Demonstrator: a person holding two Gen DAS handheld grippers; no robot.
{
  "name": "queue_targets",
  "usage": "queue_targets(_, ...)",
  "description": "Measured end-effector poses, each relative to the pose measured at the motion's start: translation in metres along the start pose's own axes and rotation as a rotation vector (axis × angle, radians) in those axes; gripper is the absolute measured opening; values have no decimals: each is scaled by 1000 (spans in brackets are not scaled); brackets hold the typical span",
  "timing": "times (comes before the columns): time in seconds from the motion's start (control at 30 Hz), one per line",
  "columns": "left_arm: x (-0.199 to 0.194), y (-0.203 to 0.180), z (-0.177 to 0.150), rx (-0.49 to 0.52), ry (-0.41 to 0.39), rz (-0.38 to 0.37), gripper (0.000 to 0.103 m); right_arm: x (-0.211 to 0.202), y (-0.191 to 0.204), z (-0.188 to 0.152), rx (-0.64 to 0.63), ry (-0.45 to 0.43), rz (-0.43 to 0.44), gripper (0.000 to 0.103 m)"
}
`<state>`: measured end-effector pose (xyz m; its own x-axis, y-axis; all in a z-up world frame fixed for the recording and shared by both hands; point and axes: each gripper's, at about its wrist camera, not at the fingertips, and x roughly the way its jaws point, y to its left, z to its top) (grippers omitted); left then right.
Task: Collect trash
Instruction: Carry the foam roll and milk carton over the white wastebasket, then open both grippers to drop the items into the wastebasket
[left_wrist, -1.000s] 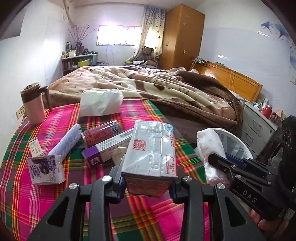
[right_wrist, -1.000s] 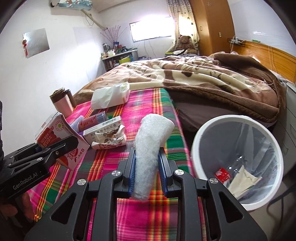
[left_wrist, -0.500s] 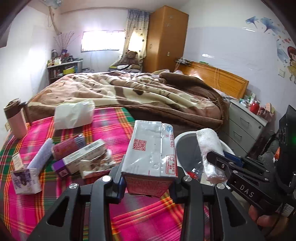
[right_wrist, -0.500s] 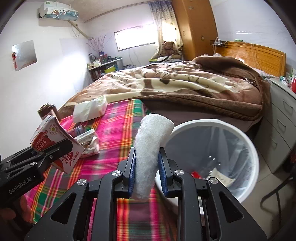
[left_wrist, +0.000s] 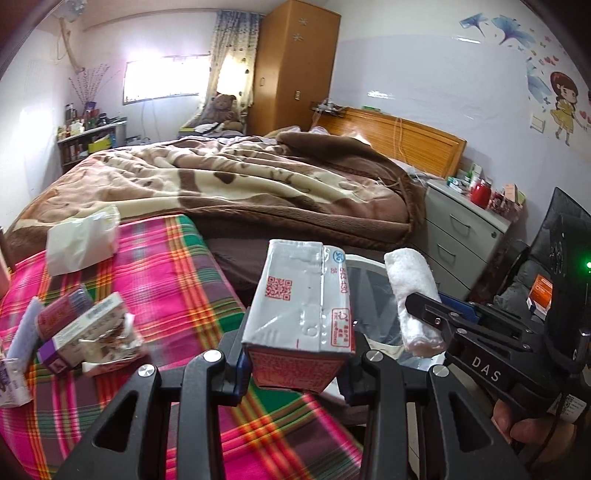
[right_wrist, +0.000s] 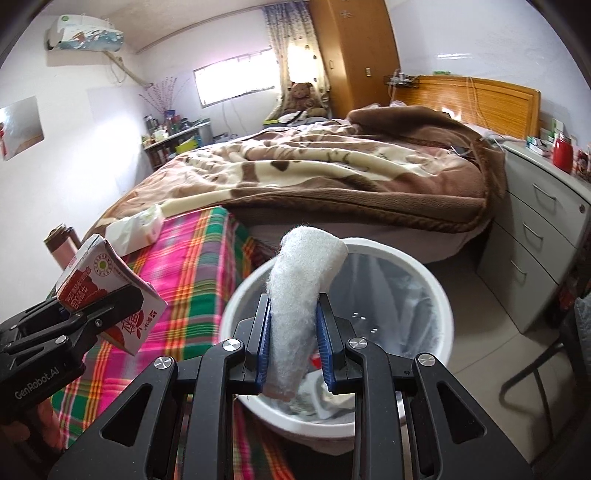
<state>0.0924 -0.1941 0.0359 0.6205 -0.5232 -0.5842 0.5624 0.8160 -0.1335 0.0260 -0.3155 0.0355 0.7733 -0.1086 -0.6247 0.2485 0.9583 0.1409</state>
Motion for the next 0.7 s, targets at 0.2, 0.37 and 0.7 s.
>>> queue_targets(0.2, 16, -22, 3, 24, 25, -30, 38, 5, -16, -2, 12, 21, -28, 23)
queue_targets(0.37, 27, -35, 1, 43, 45, -32, 38, 9, -28, -6, 27, 40, -47, 23)
queue_targets(0.7, 44, -46, 2, 50, 73, -42, 39, 15, -37, -3, 27, 62, -84, 26)
